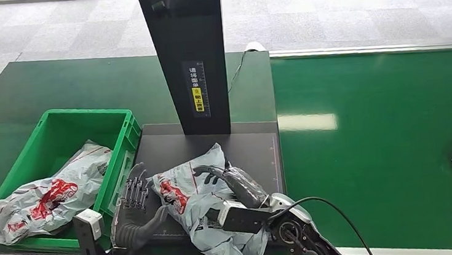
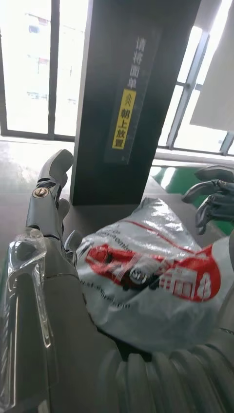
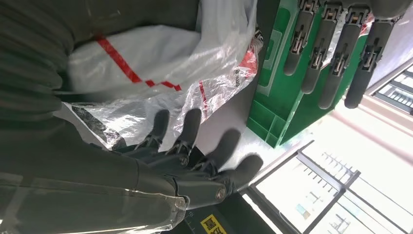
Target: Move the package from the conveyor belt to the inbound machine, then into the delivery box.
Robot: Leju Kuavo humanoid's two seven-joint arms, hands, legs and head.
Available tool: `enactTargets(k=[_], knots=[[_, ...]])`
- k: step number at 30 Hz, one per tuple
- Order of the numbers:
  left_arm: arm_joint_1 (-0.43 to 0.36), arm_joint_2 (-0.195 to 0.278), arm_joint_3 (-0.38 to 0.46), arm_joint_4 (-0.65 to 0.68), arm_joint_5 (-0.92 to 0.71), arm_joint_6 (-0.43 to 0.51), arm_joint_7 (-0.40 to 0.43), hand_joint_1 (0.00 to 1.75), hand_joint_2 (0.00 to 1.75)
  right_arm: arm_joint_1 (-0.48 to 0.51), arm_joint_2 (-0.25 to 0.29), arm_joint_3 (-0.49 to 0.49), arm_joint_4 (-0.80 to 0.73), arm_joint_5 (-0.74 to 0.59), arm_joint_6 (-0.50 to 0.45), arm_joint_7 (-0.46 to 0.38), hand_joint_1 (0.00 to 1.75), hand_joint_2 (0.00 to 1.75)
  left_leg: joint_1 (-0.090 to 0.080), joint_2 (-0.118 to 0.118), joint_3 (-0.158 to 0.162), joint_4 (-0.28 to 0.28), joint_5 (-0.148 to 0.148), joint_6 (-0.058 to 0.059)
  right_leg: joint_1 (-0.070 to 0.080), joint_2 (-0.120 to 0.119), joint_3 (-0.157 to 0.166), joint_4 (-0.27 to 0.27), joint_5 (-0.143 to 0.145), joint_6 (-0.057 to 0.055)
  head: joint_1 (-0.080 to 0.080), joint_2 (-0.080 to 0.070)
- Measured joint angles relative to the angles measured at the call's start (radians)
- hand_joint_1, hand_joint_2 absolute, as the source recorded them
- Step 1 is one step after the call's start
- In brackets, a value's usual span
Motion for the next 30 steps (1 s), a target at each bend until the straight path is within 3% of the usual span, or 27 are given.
enactTargets(k=[9,12,15,24,30], knots=[[0.014,-0.007,0.01,-0.035,0.012,0.003,-0.048,0.0,1.75,0.003,0.001,-0.015,-0.006,-0.019,0.0,-0.005,0.0,1.75,0.0,0.0,0.0,0.0,0.0,0.0,0.0,0.0,0.0,0.0,0.0,0.0,0.0,0.0],[0.031,-0.007,0.005,-0.081,-0.077,0.031,-0.144,0.0,1.75,0.019,-0.001,-0.046,-0.03,-0.038,-0.006,-0.004,0.0,1.75,0.0,0.0,0.0,0.0,0.0,0.0,0.0,0.0,0.0,0.0,0.0,0.0,0.0,0.0],[0.043,-0.004,-0.018,-0.111,-0.174,0.048,-0.148,0.0,1.75,0.034,-0.003,-0.075,-0.046,-0.061,-0.013,-0.005,0.0,1.75,0.0,0.0,0.0,0.0,0.0,0.0,0.0,0.0,0.0,0.0,0.0,0.0,0.0,0.0],[0.046,0.027,-0.156,-0.12,-0.699,0.187,0.067,0.0,1.75,0.06,0.002,-0.165,-0.099,-0.118,-0.102,0.014,0.0,1.75,0.0,0.0,0.0,0.0,0.0,0.0,0.0,0.0,0.0,0.0,0.0,0.0,0.0,0.0],[0.028,0.044,-0.212,-0.059,-0.912,0.197,0.249,0.0,1.75,0.101,0.016,-0.218,-0.151,-0.157,-0.135,0.019,0.0,1.75,0.0,0.0,0.0,0.0,0.0,0.0,0.0,0.0,-0.001,0.0,0.0,0.0,0.0,0.0]])
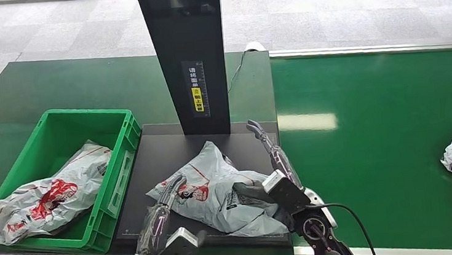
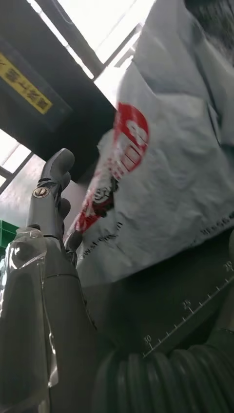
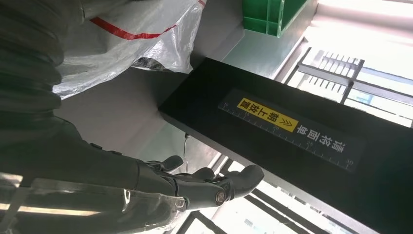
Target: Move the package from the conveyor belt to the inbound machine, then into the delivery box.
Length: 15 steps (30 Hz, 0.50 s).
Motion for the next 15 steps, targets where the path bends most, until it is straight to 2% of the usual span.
enactTargets(k=[13,14,15], knots=[[-0.076,0.008,-0.038,0.158,-0.126,-0.007,0.12,0.0,1.75,0.057,0.001,-0.014,-0.063,0.036,0.011,0.037,0.0,1.75,0.0,0.0,0.0,0.0,0.0,0.0,0.0,0.0,0.0,0.0,0.0,0.0,0.0,0.0],[-0.078,0.007,-0.037,0.162,-0.123,0.001,0.121,0.17,1.75,0.061,0.001,-0.014,-0.067,0.037,0.013,0.038,0.0,1.75,0.0,0.0,0.0,0.0,0.0,0.0,0.0,0.0,0.0,0.0,0.0,0.0,0.0,0.0],[-0.079,0.006,-0.036,0.165,-0.117,0.013,0.12,0.6,1.75,0.065,0.001,-0.014,-0.072,0.039,0.014,0.039,0.0,1.75,0.0,0.0,0.0,0.0,0.0,0.0,0.0,0.0,0.0,0.0,0.0,0.0,0.0,0.0]])
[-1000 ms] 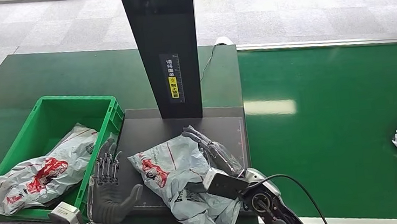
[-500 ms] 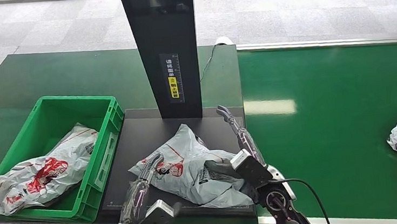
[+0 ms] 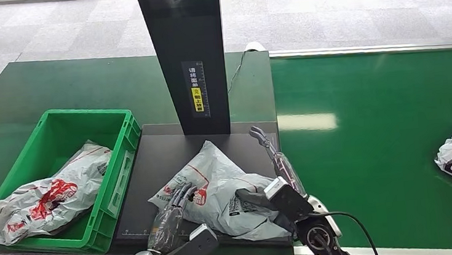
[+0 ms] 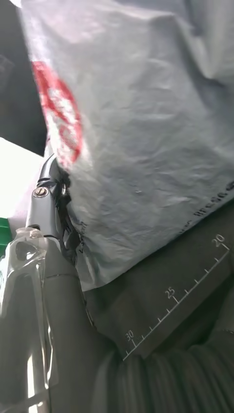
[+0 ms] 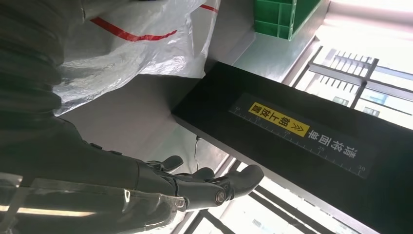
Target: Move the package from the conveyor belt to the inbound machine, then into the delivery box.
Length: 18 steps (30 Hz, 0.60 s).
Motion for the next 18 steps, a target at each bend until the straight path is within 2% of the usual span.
enactTargets(k=[2,3,13,18], knots=[[0.0,-0.004,0.006,0.002,0.023,0.027,-0.006,1.47,1.75,0.006,0.0,0.0,-0.007,0.003,0.002,0.001,0.0,1.75,0.0,0.0,0.0,0.0,0.0,0.0,0.0,0.0,0.0,0.0,0.0,0.0,0.0,0.0],[-0.001,-0.007,0.012,0.003,0.039,0.041,-0.012,1.73,1.75,0.01,0.0,0.0,-0.01,0.004,0.003,0.002,0.0,1.75,0.0,0.0,0.0,0.0,0.0,0.0,0.0,0.0,0.0,0.0,0.0,0.0,0.0,0.0],[0.005,-0.023,0.061,-0.036,0.2,0.164,-0.115,1.75,1.75,0.022,-0.001,-0.001,-0.022,0.01,0.006,0.008,0.0,1.75,0.0,0.0,0.0,0.0,0.0,0.0,0.0,0.0,0.0,0.0,0.0,0.0,0.0,0.0],[0.013,-0.026,0.08,-0.073,0.245,0.188,-0.142,1.75,1.75,0.021,-0.002,-0.001,-0.022,0.01,0.006,0.008,0.0,1.75,0.0,0.0,0.0,0.0,0.0,0.0,0.0,0.0,0.0,0.0,0.0,0.0,0.0,0.0]])
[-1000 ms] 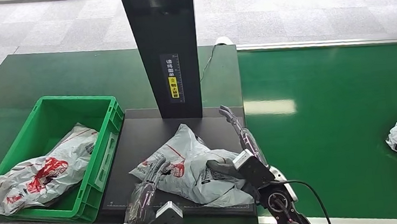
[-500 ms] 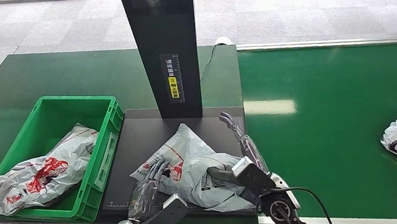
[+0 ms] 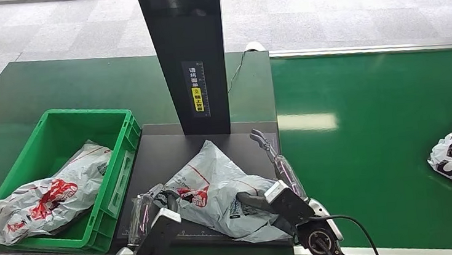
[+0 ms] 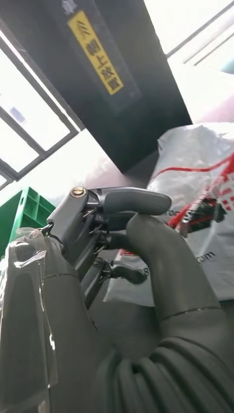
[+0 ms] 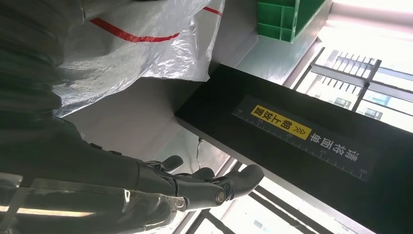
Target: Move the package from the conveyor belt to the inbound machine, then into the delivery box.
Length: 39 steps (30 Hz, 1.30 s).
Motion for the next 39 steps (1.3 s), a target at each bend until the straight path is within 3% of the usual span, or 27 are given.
enactTargets(k=[5,9,16,21,33,39], knots=[[0.01,-0.002,0.015,-0.017,0.029,-0.001,-0.013,1.75,1.75,-0.001,0.0,0.0,0.0,-0.001,0.006,0.0,0.0,1.75,0.0,0.0,0.0,0.0,0.0,0.0,0.0,0.0,0.0,0.0,0.0,0.0,0.0,0.0],[0.017,-0.005,0.018,-0.023,0.058,-0.006,-0.033,0.05,1.75,-0.003,0.0,0.0,0.001,-0.033,0.035,-0.005,0.0,1.75,0.0,0.0,0.0,0.0,0.0,0.0,0.0,0.0,0.0,0.0,0.0,0.0,0.0,0.0],[0.019,-0.008,0.018,-0.031,0.14,-0.039,-0.089,0.0,1.75,-0.018,-0.002,0.016,0.037,-0.2,0.255,0.019,0.0,1.75,0.0,0.0,0.0,0.0,0.0,0.0,0.0,0.0,0.0,0.0,0.0,0.0,0.0,0.0],[0.017,-0.008,0.014,-0.035,0.163,-0.042,-0.133,0.0,1.75,-0.045,-0.015,0.07,0.099,-0.246,0.402,0.008,0.0,1.75,0.0,0.0,0.0,0.0,0.0,0.0,0.0,0.0,0.0,0.0,0.0,0.0,0.0,0.0],[0.017,-0.006,-0.007,-0.049,0.147,-0.063,-0.158,0.0,1.75,-0.088,-0.04,0.105,0.16,-0.317,0.465,-0.02,0.0,1.75,0.0,0.0,0.0,0.0,0.0,0.0,0.0,0.0,0.0,0.0,0.0,0.0,0.0,0.0],[0.012,0.007,-0.057,-0.048,0.082,-0.134,-0.176,0.0,1.75,-0.111,-0.044,0.094,0.164,-0.328,0.41,-0.054,0.0,1.75,0.0,0.0,0.0,0.0,0.0,0.0,0.0,0.0,0.0,0.0,0.0,0.0,0.0,0.0]])
